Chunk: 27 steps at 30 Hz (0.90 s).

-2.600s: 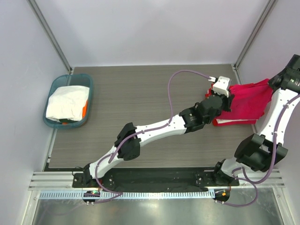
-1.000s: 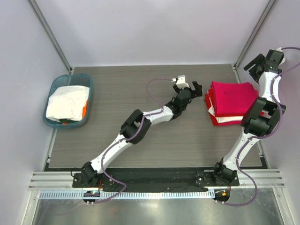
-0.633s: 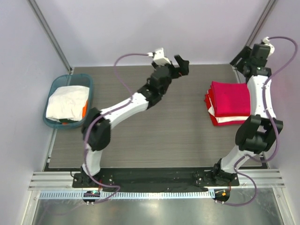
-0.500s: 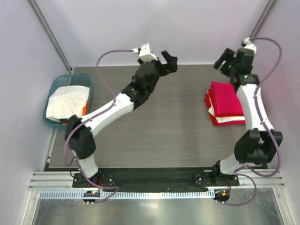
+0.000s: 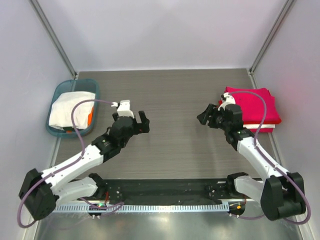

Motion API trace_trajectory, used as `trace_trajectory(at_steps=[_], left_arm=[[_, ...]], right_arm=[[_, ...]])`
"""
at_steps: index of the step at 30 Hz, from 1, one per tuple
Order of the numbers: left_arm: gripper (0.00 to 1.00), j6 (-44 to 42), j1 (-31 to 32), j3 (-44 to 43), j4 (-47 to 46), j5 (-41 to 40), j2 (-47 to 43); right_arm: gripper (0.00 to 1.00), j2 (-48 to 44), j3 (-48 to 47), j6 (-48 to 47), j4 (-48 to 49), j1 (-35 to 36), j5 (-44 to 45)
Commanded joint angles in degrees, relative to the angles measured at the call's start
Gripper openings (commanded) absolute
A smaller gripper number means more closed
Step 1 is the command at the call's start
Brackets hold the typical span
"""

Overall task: Fold and stack the t-shirts
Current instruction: Reset both grippers

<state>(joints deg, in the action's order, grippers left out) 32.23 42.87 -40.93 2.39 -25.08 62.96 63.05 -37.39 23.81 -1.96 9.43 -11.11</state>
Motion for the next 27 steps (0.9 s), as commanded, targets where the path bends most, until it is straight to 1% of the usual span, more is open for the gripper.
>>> trace_trajectory(at_steps=[1, 2, 3, 4, 7, 11, 12, 14, 17, 18, 19, 23, 27], left_arm=[[1.0, -2.8, -0.3, 6.3, -1.7, -2.7, -9.4], [1.0, -3.3, -0.3, 8.0, -1.9, -3.2, -11.1], [1.0, -3.7, -0.3, 9.5, -1.9, -3.7, -14.7], [1.0, -3.9, -0.3, 12.0, -1.5, -4.2, -16.0], [1.0, -4.5, -0.3, 14.6, 0.4, -5.9, -21.6], [1.0, -5.8, -0.3, 20.9, 0.5, -6.4, -27.2], [1.0, -4.7, -0.3, 21.5, 0.6, -7.9, -28.4], [1.0, -4.8, -0.3, 22.1, 1.5, -7.4, -32.1], [1.0, -4.8, -0.3, 24.9, 0.4, -8.1, -35.8], [1.0, -4.7, -0.3, 25.0, 0.5, -8.1, -36.3], [1.0, -4.8, -0.3, 25.1, 0.6, -8.2, -36.9], [1.0, -4.5, -0.3, 24.7, 2.1, -9.8, -37.5], [1.0, -4.5, -0.3, 23.8, 2.9, -10.2, -36.2]], right_arm=[[0.69, -7.4, 5.7, 1.2, 9.0, 0.6, 1.4], [0.69, -9.8, 7.4, 1.6, 9.7, 0.7, 2.0], [0.7, -13.8, 9.0, 2.3, 10.7, 0.8, 3.7], [0.7, -15.2, 11.2, 2.6, 11.0, 0.8, 4.6], [0.73, -18.2, 11.5, 2.0, 7.9, 0.8, 7.8], [0.86, -20.5, 12.1, 3.2, 5.5, 0.8, 14.1], [0.89, -21.0, 12.0, 3.3, 3.8, 0.8, 15.1], [0.9, -22.7, 11.8, 2.7, 2.7, 0.8, 15.9], [0.96, -24.7, 12.3, 2.6, 2.3, 0.7, 17.4], [0.99, -25.2, 12.6, 2.6, 2.3, 0.8, 17.0], [1.0, -25.6, 12.9, 2.2, 2.3, 0.8, 16.4], [1.0, -27.6, 13.8, 2.3, 2.3, 0.7, 15.2], [1.0, -32.3, 15.2, 2.9, 0.0, 0.9, 16.9]])
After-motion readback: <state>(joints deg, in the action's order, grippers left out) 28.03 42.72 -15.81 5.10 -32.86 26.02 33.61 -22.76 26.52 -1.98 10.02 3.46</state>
